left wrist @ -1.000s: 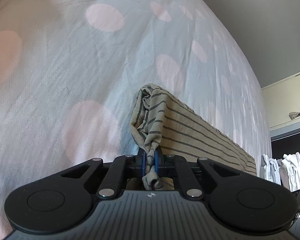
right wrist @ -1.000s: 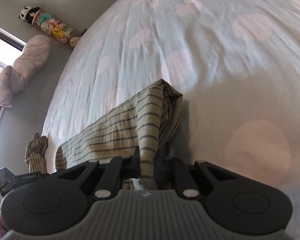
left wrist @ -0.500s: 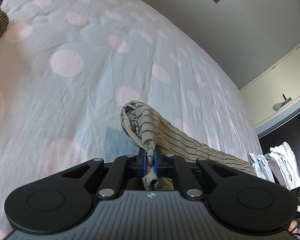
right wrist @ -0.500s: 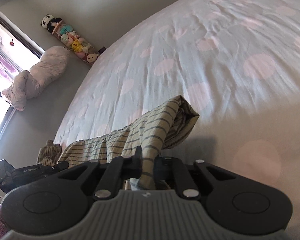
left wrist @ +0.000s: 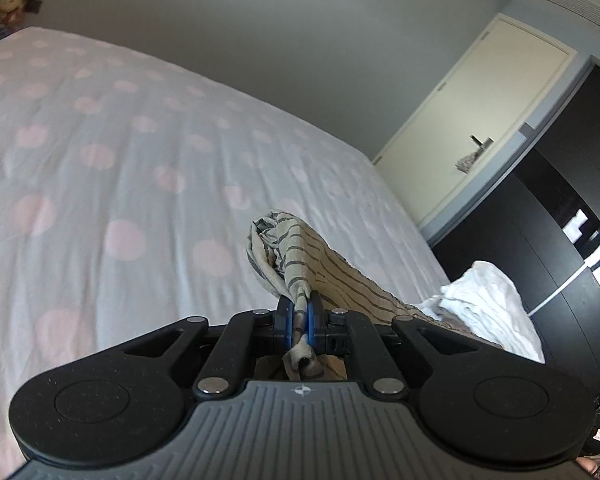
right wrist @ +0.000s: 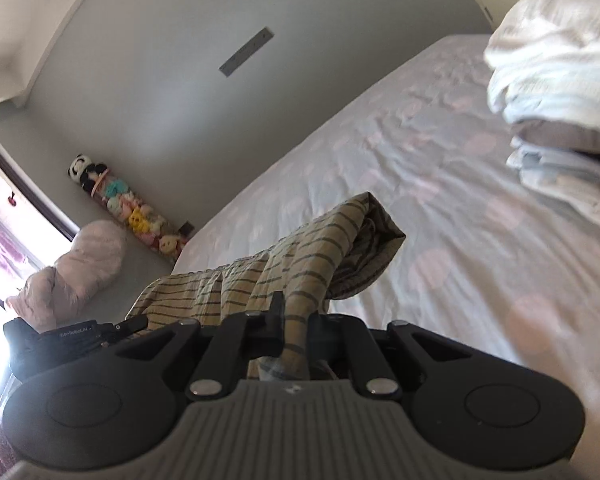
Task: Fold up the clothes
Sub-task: 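Lift the folded shirt with both tools and carry it toward the clothes stack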
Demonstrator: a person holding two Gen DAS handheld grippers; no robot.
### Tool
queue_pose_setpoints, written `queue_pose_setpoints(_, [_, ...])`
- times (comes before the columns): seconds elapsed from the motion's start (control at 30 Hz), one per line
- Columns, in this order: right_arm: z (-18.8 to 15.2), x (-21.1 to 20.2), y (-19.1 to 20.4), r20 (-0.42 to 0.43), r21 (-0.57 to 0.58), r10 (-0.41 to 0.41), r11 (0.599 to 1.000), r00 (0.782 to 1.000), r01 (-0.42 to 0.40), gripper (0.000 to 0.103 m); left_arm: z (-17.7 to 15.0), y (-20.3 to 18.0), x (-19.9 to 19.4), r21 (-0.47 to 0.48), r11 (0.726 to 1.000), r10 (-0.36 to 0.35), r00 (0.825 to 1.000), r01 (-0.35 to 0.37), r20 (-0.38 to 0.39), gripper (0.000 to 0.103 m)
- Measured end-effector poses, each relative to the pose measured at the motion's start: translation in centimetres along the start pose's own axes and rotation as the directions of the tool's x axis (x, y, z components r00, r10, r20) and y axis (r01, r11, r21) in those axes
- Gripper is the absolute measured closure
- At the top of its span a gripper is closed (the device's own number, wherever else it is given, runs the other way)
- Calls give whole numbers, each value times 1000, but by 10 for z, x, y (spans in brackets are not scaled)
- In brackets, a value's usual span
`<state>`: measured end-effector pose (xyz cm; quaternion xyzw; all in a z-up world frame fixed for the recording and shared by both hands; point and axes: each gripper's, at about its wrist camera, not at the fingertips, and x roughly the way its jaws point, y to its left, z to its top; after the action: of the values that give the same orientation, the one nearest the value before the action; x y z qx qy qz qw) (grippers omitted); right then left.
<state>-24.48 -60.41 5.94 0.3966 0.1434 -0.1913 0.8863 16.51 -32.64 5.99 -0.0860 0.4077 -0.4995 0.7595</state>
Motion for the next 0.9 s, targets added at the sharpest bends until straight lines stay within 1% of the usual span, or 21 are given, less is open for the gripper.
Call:
queue_pose_setpoints(0.07, [18,-27,-7,60,5,-26,1000,998,25,94,17,-39,23,63,997,-46,999,47,-22,98])
queue_pose_setpoints(0.13, [36,-53,-15,119,18,-56,998,991,55,94,34,-77,47,122,988,-89,995,94,-46,98])
queue_pose_setpoints(0.23, [64,-89,-29,208,34,-106,994,972,101,94,51,-136,87,192,968,-148,985,163,-88,99])
queue_pose_setpoints(0.3, [82,-111,-38,267,47,-138,990,954,130,94,60,-174,115,228,951,-188,976,210,-114,99])
queue_pose_setpoints(0.4, [104,-141,-53,349,73,-187,982,918,172,94,71,-232,155,283,919,-240,959,274,-150,99])
queue_pose_setpoints(0.47, [117,-158,-63,401,98,-223,975,889,200,94,75,-269,180,321,894,-267,948,312,-175,99])
queue_pose_setpoints(0.63, [136,-176,-91,487,171,-303,953,819,251,94,74,-354,236,414,820,-322,916,396,-239,99])
queue_pose_setpoints(0.7, [138,-178,-102,503,199,-338,941,795,274,94,72,-378,255,444,792,-337,907,419,-254,99])
queue_pose_setpoints(0.77, [136,-180,-112,518,225,-368,930,772,292,94,68,-397,276,464,770,-345,898,437,-274,99])
queue_pose_setpoints(0.9, [134,-177,-127,538,249,-424,905,728,344,94,54,-419,318,508,731,-330,888,455,-319,99])
